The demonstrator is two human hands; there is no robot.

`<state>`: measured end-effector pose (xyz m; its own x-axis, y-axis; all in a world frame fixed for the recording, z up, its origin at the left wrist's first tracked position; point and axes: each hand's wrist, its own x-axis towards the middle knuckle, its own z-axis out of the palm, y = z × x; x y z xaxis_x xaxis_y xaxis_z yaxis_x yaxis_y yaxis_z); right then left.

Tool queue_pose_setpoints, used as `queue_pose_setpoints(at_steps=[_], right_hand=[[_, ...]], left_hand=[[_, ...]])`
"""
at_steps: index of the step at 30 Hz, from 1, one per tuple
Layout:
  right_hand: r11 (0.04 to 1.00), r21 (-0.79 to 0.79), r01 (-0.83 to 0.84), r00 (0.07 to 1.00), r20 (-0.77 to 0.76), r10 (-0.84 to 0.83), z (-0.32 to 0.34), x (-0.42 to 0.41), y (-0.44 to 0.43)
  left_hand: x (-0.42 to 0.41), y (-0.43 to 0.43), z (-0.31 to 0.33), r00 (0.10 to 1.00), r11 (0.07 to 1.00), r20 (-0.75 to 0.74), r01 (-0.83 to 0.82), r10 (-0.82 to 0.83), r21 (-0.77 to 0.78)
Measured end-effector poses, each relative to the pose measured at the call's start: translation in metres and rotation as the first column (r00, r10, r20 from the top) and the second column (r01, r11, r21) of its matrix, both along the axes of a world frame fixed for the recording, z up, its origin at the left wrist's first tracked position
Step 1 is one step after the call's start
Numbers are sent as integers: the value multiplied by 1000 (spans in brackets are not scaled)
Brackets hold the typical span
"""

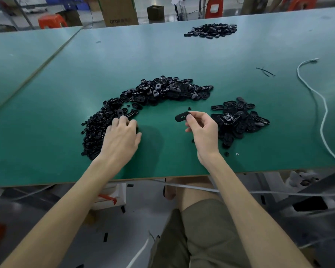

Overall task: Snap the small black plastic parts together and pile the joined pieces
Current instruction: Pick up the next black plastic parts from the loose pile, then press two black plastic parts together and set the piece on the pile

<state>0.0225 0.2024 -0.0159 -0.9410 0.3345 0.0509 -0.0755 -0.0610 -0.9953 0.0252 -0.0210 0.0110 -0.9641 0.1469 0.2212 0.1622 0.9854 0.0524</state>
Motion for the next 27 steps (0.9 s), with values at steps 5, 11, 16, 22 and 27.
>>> queue_pose_setpoints(at_steps=[5,11,16,22,27], right_hand=[[1000,11,-14,1000,3,14,1,1,-1],[1000,20,-7,1000,3,7,2,2,-1],[1000,29,-5,1000,5,5,2,2,0],[999,33,-11,1000,10,11,1,3,0],[1000,28,-5,1000,7,5,1,2,-1]], left_hand=[[0,-10,-6,997,994,-70,-34,42,108],[-7,-4,-5,990,989,-117,-65,81,134],[-14,1,4,986,980,-148,-44,73,194],[-19,7,8,986,988,-138,-71,90,134],[-18,16,13,998,878,-65,34,-3,478]])
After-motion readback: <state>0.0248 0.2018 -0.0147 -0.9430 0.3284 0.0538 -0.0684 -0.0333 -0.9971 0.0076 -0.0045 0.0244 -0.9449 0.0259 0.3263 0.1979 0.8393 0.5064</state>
